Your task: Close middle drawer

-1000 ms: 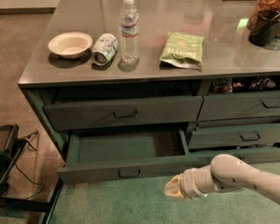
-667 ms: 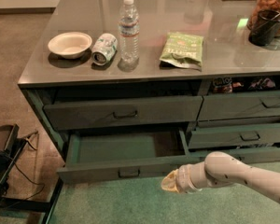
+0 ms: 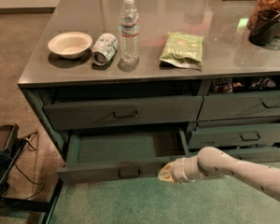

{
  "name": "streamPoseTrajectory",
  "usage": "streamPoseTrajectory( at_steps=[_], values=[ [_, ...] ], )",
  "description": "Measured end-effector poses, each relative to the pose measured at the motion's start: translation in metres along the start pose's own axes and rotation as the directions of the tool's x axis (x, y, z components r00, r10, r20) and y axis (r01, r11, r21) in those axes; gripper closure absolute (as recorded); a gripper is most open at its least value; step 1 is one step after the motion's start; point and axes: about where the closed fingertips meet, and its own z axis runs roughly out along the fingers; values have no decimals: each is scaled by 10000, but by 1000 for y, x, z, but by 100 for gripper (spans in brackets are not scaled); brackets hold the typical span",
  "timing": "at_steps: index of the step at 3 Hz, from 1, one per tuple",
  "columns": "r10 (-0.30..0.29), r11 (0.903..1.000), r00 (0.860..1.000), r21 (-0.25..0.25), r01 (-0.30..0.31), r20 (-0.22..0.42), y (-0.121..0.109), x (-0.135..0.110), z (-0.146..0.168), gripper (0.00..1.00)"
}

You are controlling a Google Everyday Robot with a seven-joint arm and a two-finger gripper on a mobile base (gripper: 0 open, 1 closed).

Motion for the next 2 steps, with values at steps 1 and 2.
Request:
streamPoseTrajectory(
  at_steps=[1,2],
  values=[
    [-256,9963,9991,833,226,346,-15,-2,2,100],
    [-558,9824,9959,1817,420,715,-26,-9,-3,100]
  ],
)
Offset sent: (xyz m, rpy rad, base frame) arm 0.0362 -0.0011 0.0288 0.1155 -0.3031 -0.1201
